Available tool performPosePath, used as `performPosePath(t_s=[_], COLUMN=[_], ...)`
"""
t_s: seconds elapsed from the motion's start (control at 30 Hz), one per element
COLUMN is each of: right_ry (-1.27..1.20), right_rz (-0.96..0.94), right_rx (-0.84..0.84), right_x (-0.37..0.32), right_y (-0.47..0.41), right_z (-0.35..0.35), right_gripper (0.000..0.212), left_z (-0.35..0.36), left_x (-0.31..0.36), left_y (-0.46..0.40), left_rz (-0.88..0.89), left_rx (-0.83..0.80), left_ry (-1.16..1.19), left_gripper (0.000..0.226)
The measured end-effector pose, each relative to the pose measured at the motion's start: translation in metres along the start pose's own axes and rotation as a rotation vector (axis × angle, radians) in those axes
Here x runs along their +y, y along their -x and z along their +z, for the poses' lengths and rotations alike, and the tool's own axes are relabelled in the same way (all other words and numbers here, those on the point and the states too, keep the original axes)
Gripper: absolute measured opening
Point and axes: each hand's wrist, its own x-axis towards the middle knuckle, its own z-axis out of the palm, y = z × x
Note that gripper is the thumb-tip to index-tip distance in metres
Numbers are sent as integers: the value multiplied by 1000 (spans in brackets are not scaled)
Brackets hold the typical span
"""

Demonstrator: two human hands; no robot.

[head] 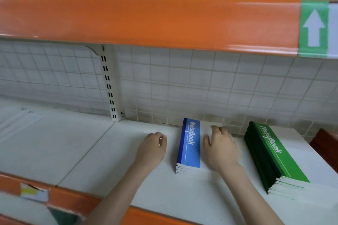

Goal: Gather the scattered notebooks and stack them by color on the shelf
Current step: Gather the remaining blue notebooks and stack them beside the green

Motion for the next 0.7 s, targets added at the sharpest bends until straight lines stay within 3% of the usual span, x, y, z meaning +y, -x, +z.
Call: performPosePath(t_s=[0.27,0.7], right_ry=[-66,-131], right_rz=[-204,-488], right_rx=[-100,-245], right_x=[-79,-234], right_y=[22,89], right_z=[29,86], right_gripper=[40,46], left_z=[-54,-172], left_x=[-51,-161], left_y=[15,58], left_rz=[8,-70], left_rx=[-22,3], left_ry=[-268,-637], left_gripper=[42,47])
